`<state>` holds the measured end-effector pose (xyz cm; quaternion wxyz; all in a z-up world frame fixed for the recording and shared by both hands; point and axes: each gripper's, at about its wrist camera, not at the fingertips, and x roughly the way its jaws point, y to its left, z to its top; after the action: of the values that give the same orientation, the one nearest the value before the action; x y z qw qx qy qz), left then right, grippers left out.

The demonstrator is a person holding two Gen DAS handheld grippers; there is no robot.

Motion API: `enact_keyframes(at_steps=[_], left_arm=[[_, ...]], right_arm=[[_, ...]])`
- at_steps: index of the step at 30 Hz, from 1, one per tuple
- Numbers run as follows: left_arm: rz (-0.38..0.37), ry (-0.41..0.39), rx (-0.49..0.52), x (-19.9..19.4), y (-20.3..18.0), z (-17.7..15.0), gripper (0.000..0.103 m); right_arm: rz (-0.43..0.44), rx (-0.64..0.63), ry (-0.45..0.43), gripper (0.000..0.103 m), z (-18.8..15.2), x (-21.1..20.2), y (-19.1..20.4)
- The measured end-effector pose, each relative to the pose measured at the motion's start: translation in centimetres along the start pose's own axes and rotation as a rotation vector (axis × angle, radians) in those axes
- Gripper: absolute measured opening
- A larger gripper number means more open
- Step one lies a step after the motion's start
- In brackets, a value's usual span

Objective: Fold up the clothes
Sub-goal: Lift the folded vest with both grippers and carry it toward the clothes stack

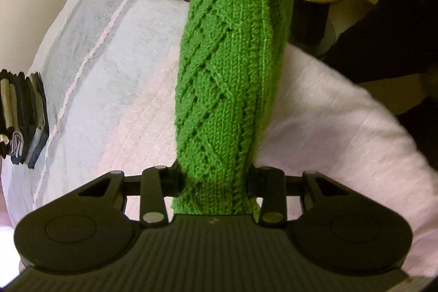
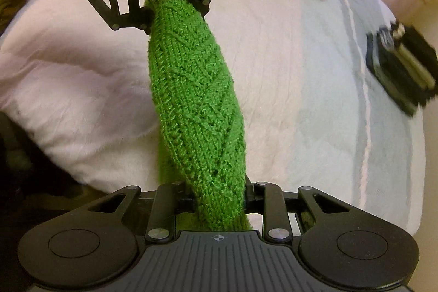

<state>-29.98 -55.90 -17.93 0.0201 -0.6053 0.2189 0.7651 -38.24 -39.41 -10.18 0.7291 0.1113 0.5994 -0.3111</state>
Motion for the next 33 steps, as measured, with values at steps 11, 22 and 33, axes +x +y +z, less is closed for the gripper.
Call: enact_keyframes(at_steps=[11,22,33], left_arm=[[0.101,0.097,-0.232,-2.7,9.8,7.6,0.035],[0.214,0.060,-0.297,-5.5,21.2,11.3,0.035],[0.203,0.099,-0.369,-3.3,30.6,15.7,0.035]], right_arm=[[-0.058,-0.288,-0.116,0.023,-2.0,-4.9,-11.7],[-0.140,-0.339,-0.132,0.023,-0.4,-8.4,-23.0],[-0.070,-0.443,-0.178,0.023,-2.7,-7.6,-35.3]])
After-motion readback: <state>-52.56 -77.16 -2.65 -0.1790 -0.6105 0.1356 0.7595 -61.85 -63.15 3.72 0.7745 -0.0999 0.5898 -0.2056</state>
